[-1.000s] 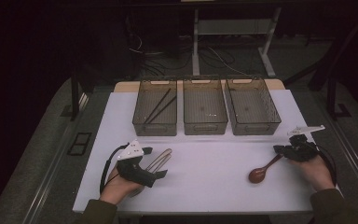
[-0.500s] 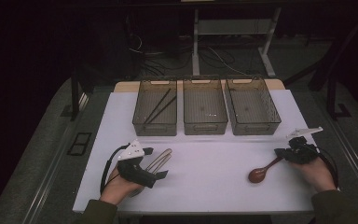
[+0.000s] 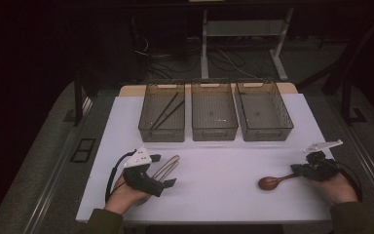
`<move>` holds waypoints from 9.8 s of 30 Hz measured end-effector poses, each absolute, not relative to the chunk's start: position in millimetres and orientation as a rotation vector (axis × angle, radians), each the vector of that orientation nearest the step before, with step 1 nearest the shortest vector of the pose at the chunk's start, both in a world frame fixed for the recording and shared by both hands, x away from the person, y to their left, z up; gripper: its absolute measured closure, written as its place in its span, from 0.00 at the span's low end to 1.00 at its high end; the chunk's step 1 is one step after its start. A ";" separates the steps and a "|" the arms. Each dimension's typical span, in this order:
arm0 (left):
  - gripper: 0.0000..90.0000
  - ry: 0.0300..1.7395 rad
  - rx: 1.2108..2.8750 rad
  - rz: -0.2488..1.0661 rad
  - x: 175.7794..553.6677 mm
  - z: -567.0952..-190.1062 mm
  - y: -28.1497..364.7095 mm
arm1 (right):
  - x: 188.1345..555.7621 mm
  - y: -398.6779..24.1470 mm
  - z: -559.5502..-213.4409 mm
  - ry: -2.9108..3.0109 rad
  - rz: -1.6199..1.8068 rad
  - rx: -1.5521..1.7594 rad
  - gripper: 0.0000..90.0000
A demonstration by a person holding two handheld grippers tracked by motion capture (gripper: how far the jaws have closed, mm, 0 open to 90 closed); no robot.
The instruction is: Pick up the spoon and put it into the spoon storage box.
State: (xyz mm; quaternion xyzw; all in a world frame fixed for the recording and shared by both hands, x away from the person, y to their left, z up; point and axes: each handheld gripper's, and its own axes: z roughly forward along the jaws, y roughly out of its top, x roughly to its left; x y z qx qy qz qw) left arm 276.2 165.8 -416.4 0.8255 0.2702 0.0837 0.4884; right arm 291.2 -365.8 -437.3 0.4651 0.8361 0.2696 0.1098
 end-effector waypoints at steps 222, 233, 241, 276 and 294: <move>0.00 0.601 1.978 0.169 272.4 -414.8 154.7 | 456.1 -194.5 -327.2 2.279 1.295 1.202 0.91; 0.00 0.585 1.979 0.171 272.4 -414.6 154.3 | 474.6 -179.4 -346.6 2.290 1.270 1.237 0.91; 0.00 0.583 1.984 0.169 272.5 -415.0 153.6 | 478.1 -170.7 -362.7 2.350 1.182 1.233 0.91; 0.00 0.588 1.986 0.164 272.1 -415.7 153.6 | 458.7 -177.8 -367.1 2.410 1.204 1.210 0.51; 0.00 0.596 1.997 0.172 272.6 -416.7 154.1 | 396.4 -225.4 -349.0 2.352 1.341 1.069 0.37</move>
